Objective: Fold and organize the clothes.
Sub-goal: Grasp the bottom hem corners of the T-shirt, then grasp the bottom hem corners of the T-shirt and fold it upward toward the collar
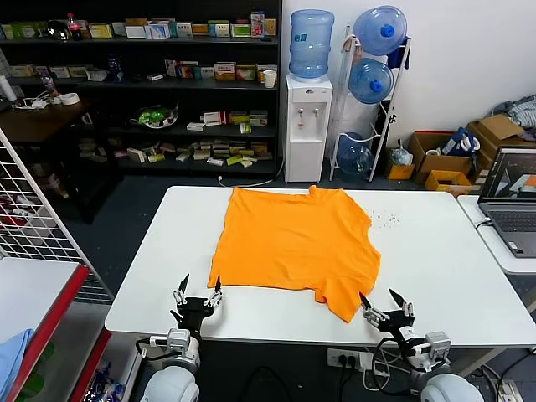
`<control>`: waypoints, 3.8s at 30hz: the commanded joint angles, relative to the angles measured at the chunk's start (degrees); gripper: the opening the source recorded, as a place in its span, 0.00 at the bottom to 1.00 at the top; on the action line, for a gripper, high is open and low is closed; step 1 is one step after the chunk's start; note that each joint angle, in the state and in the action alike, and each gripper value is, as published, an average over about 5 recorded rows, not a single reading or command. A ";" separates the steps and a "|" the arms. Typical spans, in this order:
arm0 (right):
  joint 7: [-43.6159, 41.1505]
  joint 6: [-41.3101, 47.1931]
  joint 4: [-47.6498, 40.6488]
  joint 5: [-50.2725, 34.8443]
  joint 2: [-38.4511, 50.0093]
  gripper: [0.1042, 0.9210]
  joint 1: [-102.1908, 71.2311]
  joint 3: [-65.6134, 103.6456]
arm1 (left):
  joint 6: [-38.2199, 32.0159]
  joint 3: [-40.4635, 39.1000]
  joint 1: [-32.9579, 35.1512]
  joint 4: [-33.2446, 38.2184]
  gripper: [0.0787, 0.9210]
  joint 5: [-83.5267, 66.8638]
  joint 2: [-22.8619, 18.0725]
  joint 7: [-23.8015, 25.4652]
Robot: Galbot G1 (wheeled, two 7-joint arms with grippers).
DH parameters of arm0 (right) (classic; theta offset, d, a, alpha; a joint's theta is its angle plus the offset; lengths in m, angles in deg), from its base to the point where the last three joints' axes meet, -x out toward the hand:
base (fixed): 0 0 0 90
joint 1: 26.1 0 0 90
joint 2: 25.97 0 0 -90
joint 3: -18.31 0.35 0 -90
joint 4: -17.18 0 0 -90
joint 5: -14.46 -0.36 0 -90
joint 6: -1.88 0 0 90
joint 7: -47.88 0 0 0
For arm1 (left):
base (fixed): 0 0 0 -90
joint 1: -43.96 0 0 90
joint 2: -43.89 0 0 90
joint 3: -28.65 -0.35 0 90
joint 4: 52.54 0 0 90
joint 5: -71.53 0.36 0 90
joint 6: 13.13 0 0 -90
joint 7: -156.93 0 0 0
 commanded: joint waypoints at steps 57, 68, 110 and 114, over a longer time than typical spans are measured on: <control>4.79 6.03 14.45 5.74 1.83 0.02 -11.06 -1.41 | 9.52 -0.98 5.61 10.19 0.02 -10.25 7.14 0.11; 6.40 3.63 21.68 9.51 2.77 0.02 -22.32 4.37 | 7.58 0.92 15.89 17.42 0.02 -6.12 8.86 -0.05; 3.94 -0.27 -12.22 6.94 1.81 0.28 19.17 -11.12 | 5.12 -7.44 -10.37 -5.63 0.16 -4.90 5.32 2.38; 4.30 0.93 -8.37 6.69 2.09 0.43 15.32 -9.86 | 5.16 -7.22 -8.06 -2.50 0.30 -6.41 6.43 2.11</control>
